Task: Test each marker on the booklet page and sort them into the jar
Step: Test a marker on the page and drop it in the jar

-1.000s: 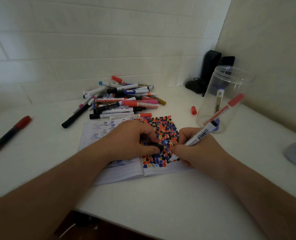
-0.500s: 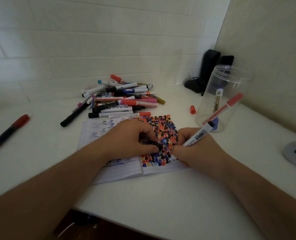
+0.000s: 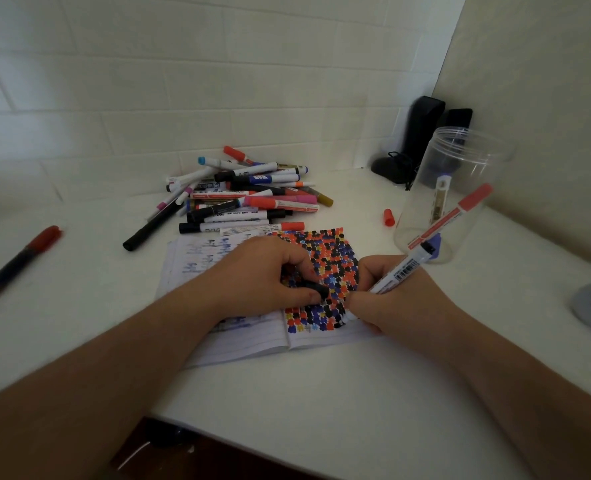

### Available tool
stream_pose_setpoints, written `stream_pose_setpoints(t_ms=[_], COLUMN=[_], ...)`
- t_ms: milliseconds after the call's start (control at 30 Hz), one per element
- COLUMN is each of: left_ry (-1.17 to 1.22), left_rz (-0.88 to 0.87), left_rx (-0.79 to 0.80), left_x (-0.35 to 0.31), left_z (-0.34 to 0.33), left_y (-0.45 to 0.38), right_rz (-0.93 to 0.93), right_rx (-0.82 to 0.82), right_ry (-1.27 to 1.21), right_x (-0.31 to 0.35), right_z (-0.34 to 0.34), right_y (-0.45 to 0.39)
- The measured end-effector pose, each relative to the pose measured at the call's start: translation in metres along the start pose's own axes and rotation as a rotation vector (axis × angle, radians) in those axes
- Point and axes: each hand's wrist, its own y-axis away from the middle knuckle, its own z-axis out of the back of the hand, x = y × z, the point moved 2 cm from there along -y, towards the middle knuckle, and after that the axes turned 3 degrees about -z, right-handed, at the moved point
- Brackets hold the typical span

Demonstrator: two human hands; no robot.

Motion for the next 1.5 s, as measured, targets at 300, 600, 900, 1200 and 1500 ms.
stream_pose_setpoints(t_ms=[300,600,900,1200,1500], left_ry=[0.01,0.007,0.005,0.064,0.225], left_rz=[0.004,-0.005,-0.005,0.036,0.077], left_rx=[0.0,-0.004,0.001,-0.013,-0.071], left_x=[-0.001,-0.002,-0.001,-0.005,-0.01], left_z=[0.0,0.0,0.0,0.004,0.008], left_y=[0.0,0.0,0.0,0.005,0.01], right_rz=[-0.011,-0.01,0.005,0.055,0.083], right_rx=[-0.002,0.0,-0.026,-0.035,0.0], right_ry=[-0.038,-0.044,-0.055,-0.257,-0.536], right_x=[0.0,0.001,-0.005,-0.006,-0.013], right_z=[0.001,0.002,0.0,0.011,0.014], right_y=[-0.001,0.0,-0.003,-0.008,-0.015])
